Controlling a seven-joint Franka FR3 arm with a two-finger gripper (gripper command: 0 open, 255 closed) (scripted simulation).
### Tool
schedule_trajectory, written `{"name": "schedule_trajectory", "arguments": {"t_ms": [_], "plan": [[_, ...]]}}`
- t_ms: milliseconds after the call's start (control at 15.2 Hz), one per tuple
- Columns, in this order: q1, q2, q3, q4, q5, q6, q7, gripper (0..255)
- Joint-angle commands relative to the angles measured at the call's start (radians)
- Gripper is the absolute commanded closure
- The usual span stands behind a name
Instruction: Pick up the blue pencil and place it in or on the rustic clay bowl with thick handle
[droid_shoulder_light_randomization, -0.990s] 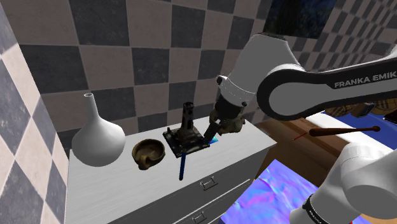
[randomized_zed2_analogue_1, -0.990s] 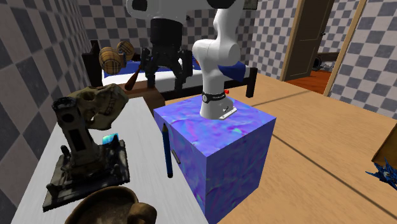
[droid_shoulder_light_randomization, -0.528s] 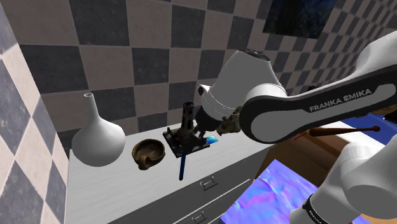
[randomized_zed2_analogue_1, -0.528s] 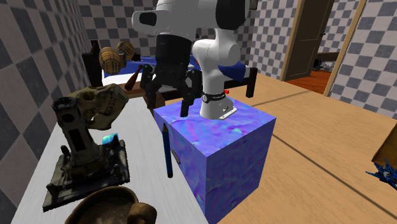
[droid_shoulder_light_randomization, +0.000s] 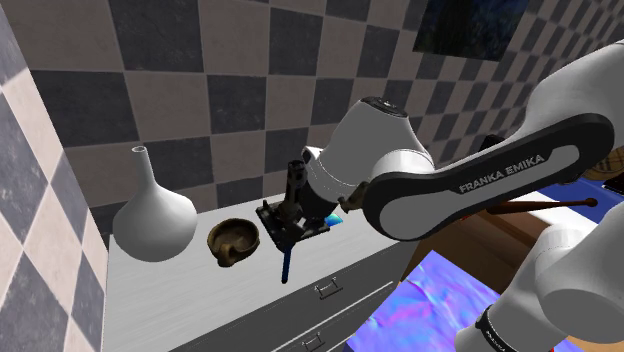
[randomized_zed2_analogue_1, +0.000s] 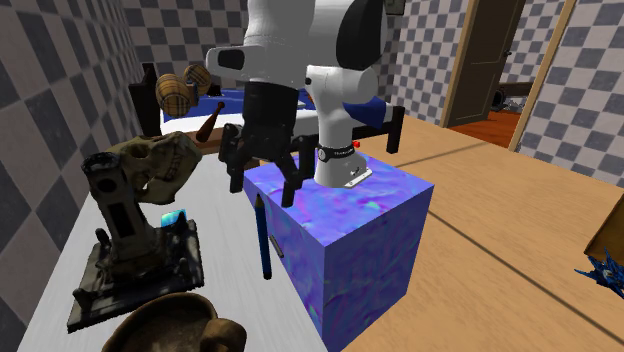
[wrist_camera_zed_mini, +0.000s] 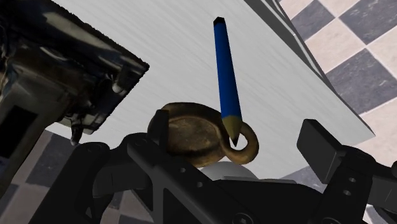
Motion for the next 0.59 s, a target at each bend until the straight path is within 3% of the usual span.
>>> {"name": "schedule_trajectory", "arguments": {"t_ms": [0, 264, 330, 528], "plan": [[-0.001, 0.003, 0.000, -0.001, -0.001, 0.004, 0.000, 0], [-0.001, 0.003, 0.000, -0.001, -0.001, 0.004, 0.000, 0], [-0.001, 0.003, 0.000, -0.001, -0.001, 0.004, 0.000, 255], [-0.001, 0.003, 0.000, -0.001, -0.001, 0.004, 0.000, 255]]}}
